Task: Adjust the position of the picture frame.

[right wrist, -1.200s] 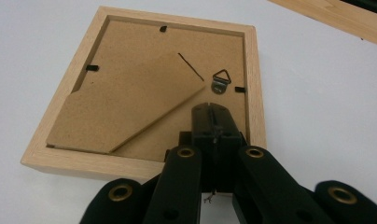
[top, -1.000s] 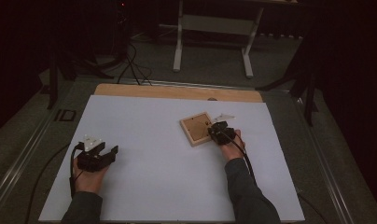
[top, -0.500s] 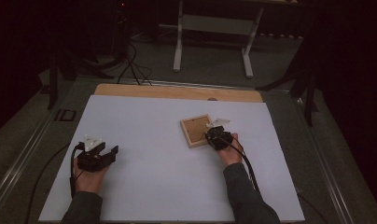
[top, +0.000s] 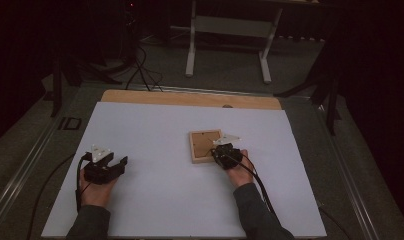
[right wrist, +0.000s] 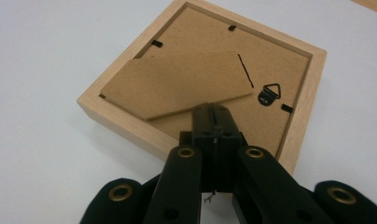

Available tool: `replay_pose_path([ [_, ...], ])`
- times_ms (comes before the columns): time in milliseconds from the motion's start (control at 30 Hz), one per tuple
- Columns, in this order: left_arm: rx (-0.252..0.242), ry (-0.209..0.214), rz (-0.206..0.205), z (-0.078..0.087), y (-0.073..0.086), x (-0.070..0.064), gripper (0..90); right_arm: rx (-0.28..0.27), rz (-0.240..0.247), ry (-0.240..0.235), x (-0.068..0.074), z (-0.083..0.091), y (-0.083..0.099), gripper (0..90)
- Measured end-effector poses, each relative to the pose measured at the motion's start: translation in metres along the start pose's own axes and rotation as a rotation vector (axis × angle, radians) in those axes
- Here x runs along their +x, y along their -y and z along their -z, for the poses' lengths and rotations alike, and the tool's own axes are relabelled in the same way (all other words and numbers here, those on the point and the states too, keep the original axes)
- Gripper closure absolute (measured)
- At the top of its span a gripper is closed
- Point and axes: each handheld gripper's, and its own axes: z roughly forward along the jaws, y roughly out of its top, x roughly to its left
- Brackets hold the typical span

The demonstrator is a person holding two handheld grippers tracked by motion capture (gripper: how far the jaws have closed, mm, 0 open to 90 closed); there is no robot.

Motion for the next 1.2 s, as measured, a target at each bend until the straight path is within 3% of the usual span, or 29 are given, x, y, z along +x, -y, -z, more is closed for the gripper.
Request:
replay_pose_path([
  [300,0.0,0.008,-0.015,0.0,-0.001,-0.005,45.6,-0.008,0.028,-0.035,0.022,0.0,-0.001,90.0],
  [467,-0.007,0.014,-0.061,0.001,-0.002,-0.015,45.6,-0.016,0.045,-0.061,0.038,-0.003,-0.006,90.0],
  [800,-0.007,0.038,-0.091,0.001,-0.003,-0.027,45.6,-0.02,0.1,-0.087,0.062,-0.008,-0.013,90.0],
  [1033,-0.012,0.08,-0.116,0.001,-0.004,-0.037,47.9,-0.029,0.086,-0.1,0.059,-0.008,-0.011,90.0],
  [1067,-0.012,0.109,-0.118,0.0,-0.005,-0.041,49.9,-0.041,0.075,-0.082,0.057,-0.008,-0.009,89.8],
  [1167,-0.014,0.135,-0.117,-0.001,-0.005,-0.044,53.3,-0.056,0.057,-0.068,0.053,-0.005,-0.009,89.7],
  [1200,-0.015,0.16,-0.117,-0.002,-0.006,-0.047,55.2,-0.078,0.046,-0.044,0.049,0.0,-0.01,89.6],
])
